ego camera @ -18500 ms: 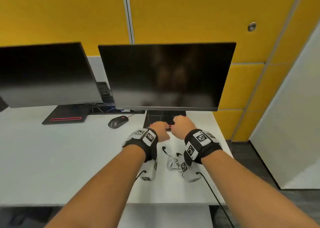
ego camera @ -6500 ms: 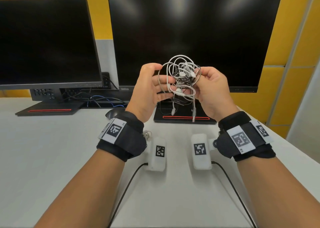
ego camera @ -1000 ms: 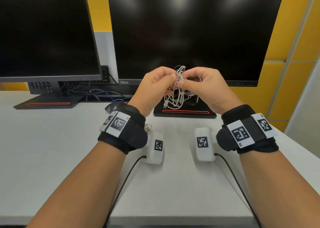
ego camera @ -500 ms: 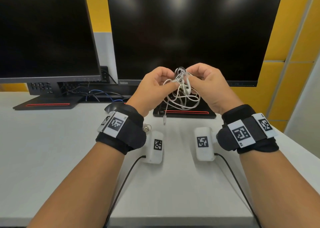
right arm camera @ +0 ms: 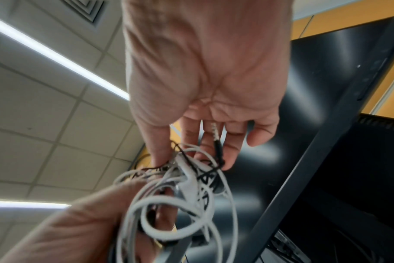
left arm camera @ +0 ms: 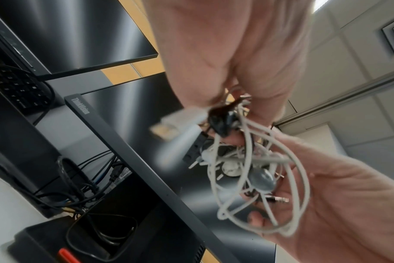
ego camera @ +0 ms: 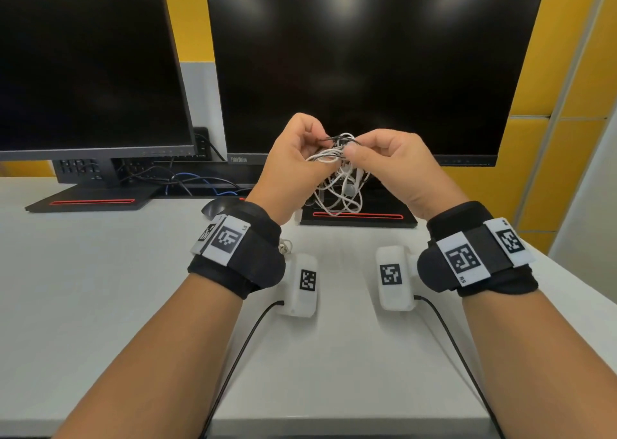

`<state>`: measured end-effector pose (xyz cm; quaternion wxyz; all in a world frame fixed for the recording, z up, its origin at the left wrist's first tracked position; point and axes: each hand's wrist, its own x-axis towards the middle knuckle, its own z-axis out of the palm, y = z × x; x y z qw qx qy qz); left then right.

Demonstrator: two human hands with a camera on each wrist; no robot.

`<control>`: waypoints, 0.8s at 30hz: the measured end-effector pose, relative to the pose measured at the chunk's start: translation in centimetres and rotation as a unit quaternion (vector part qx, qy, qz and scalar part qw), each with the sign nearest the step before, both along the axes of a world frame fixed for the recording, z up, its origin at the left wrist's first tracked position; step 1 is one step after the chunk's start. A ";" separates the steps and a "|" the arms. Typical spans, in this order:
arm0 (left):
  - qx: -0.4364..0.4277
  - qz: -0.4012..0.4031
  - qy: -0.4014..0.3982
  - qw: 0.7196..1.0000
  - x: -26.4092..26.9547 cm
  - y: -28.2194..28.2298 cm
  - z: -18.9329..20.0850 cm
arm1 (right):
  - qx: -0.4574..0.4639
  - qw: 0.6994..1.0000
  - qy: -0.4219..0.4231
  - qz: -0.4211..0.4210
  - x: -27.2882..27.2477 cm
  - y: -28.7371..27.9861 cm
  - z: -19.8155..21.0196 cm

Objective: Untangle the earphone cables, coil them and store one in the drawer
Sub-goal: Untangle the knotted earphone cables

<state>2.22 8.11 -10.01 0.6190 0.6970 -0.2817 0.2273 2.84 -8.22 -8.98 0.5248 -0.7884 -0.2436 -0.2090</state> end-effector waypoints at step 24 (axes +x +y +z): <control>0.027 0.164 0.004 0.986 0.9 0.1 0.0 | -0.040 0.998 0.000 -0.046 0.6 0.0 -0.3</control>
